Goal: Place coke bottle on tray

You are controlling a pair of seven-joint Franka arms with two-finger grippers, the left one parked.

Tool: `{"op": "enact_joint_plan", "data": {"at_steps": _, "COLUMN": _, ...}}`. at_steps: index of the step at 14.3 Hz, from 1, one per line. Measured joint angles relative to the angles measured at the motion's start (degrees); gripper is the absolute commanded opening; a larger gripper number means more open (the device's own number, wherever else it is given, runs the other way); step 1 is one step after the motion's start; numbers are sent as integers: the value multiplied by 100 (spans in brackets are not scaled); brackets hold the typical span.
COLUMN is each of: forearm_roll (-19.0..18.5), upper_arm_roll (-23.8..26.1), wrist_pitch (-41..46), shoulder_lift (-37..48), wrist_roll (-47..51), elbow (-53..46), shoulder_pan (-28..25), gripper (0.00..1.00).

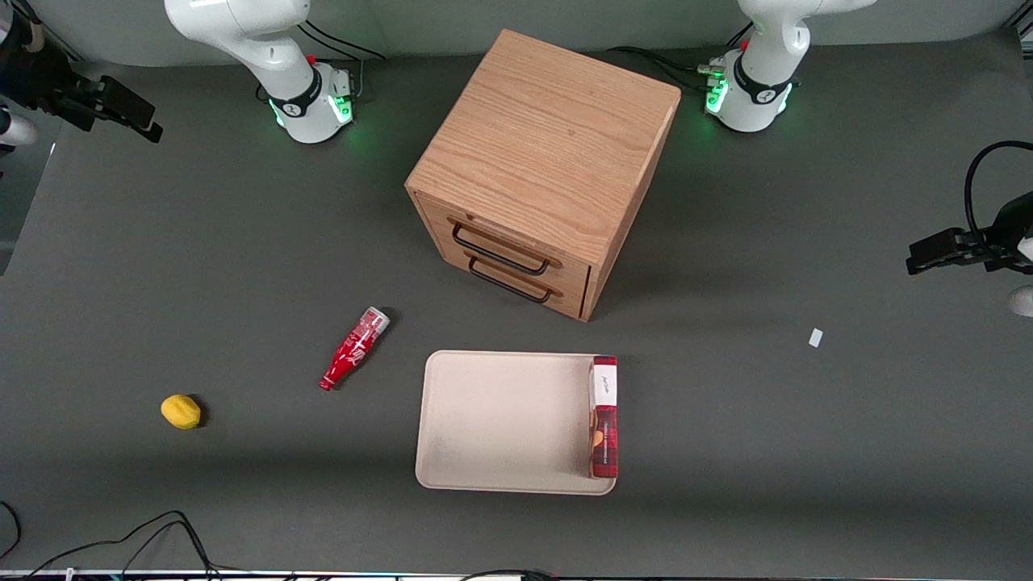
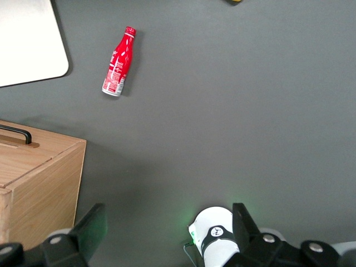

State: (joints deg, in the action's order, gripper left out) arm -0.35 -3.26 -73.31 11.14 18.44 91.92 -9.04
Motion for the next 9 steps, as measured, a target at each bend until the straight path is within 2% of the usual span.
{"op": "enact_joint_plan", "data": {"at_steps": 9, "forearm_roll": 2, "upper_arm_roll": 14, "wrist_pitch": -3, "shoulder_lift": -90, "wrist_roll": -8, "elbow": -64, "shoulder_pan": -39, "gripper": 100}}
